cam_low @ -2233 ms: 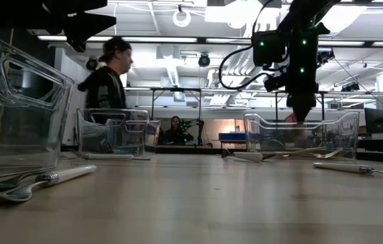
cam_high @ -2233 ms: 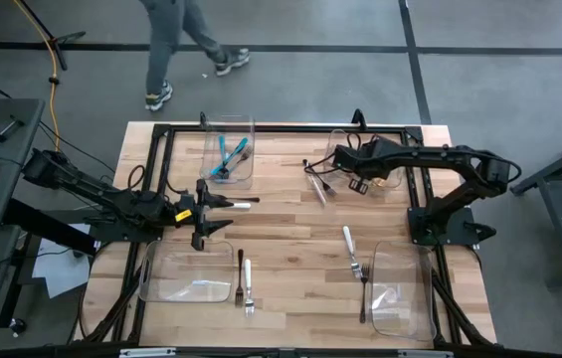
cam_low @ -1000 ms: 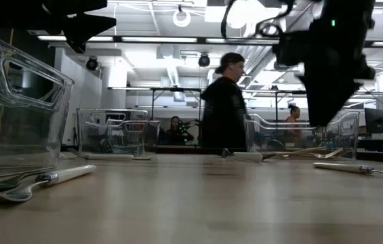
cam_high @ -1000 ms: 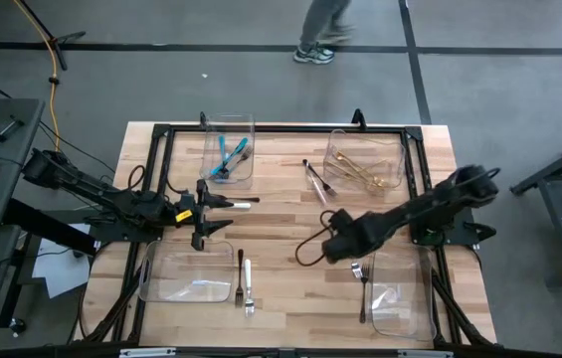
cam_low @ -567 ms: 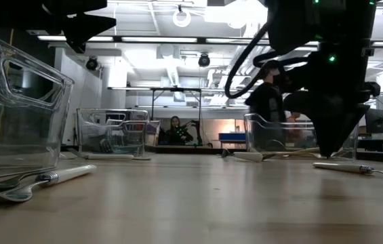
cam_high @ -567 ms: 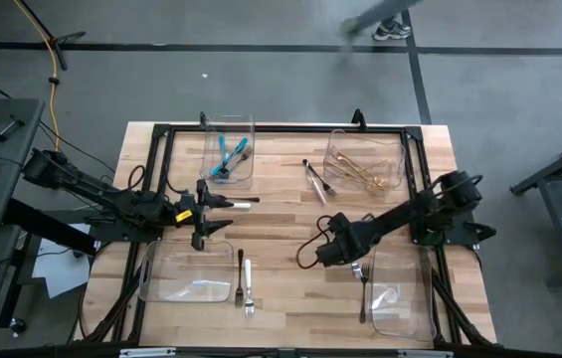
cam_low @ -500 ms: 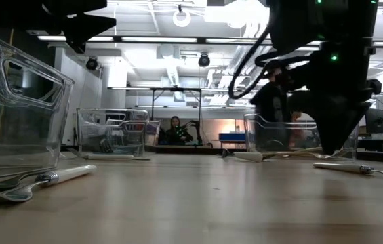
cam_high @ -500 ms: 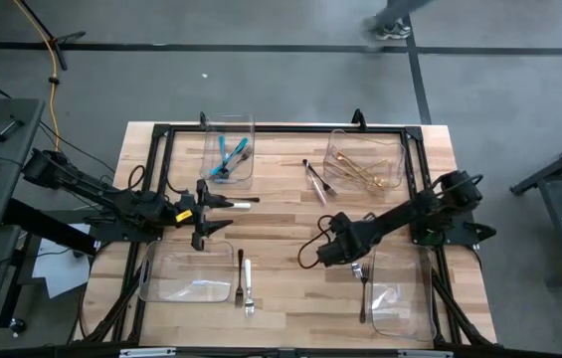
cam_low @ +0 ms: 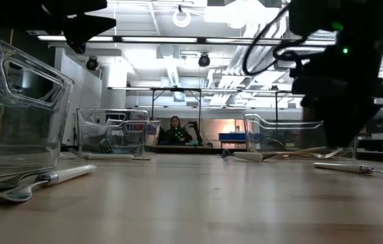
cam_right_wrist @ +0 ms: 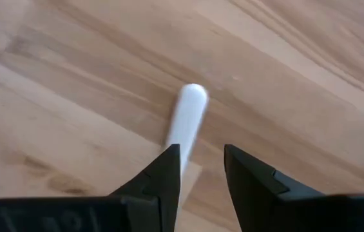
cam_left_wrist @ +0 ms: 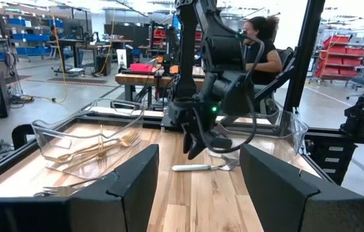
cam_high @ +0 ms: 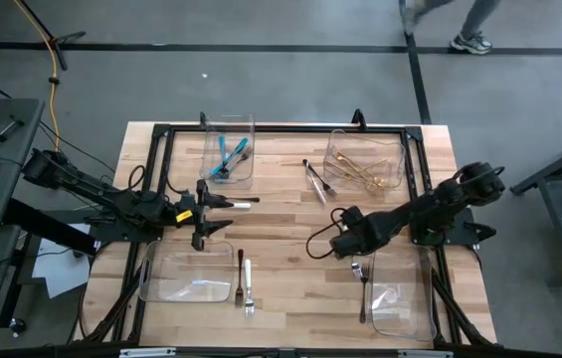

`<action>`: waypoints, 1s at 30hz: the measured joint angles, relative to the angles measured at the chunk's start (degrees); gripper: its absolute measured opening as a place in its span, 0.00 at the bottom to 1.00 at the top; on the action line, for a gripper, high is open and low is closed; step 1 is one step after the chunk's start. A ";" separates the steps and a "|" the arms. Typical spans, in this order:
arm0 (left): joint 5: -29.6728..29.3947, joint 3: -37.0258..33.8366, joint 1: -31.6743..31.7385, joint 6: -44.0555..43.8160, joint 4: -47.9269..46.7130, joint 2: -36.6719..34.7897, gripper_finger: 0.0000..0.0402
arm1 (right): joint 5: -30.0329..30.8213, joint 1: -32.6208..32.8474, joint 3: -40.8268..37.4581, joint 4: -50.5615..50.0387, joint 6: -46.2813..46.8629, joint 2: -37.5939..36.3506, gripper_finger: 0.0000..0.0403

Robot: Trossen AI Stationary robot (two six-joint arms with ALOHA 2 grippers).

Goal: Sort silverware by color (type)
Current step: Put the white fork into the bottom left transparent bin

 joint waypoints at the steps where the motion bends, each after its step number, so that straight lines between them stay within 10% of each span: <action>1: 0.01 0.00 0.00 0.00 0.00 0.00 0.53 | -0.03 -0.02 -0.69 1.40 0.00 0.35 0.28; 30: 0.01 0.00 0.00 -0.03 -0.20 0.00 0.53 | 0.09 0.07 -4.66 11.63 -0.48 5.34 0.23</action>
